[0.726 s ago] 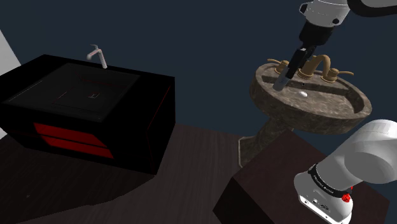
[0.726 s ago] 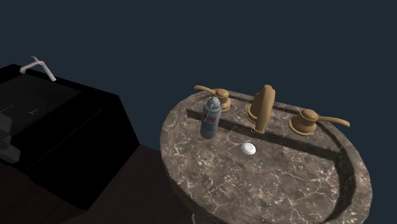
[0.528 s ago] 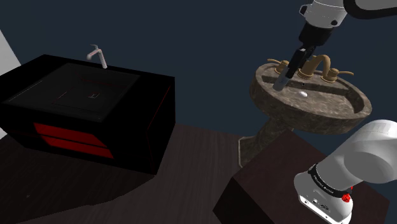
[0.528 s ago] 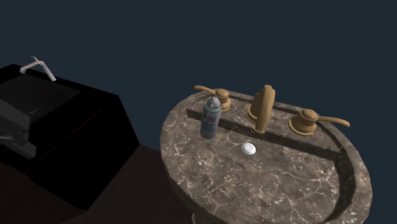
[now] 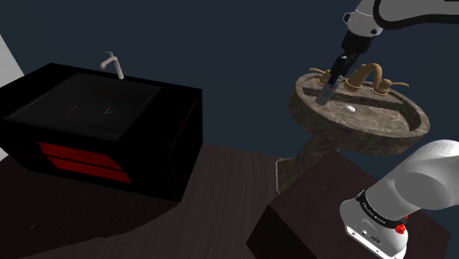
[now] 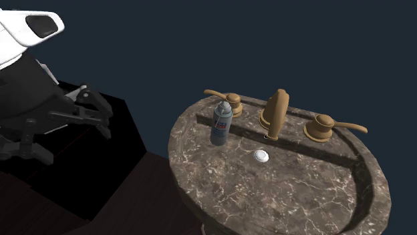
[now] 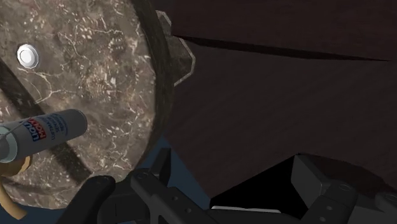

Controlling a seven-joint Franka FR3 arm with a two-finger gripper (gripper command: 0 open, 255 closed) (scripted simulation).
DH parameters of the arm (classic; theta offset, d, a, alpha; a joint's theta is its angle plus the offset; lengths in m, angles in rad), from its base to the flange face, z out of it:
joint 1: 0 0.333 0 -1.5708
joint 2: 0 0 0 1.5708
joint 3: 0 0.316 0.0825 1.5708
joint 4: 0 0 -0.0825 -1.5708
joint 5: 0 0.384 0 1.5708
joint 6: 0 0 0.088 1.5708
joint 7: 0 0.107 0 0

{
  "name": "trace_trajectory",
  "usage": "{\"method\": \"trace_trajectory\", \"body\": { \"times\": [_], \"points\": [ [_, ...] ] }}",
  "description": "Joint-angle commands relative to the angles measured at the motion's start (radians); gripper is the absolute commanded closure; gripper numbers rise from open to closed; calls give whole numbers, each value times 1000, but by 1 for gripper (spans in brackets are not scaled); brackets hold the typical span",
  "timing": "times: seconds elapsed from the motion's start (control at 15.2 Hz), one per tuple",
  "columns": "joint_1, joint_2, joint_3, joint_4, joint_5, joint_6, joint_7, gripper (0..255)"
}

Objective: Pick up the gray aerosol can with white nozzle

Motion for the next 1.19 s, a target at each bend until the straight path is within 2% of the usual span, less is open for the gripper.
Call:
{"method": "trace_trajectory", "body": {
  "times": [0.0, 0.59, 1.12],
  "points": [
    [-19, 38, -37, 10, -21, 39, -33, 0],
    [-77, 258, -186, 103, -57, 207, -162, 0],
    [-115, 497, -308, 258, -1, 321, -300, 0]
  ]
}}
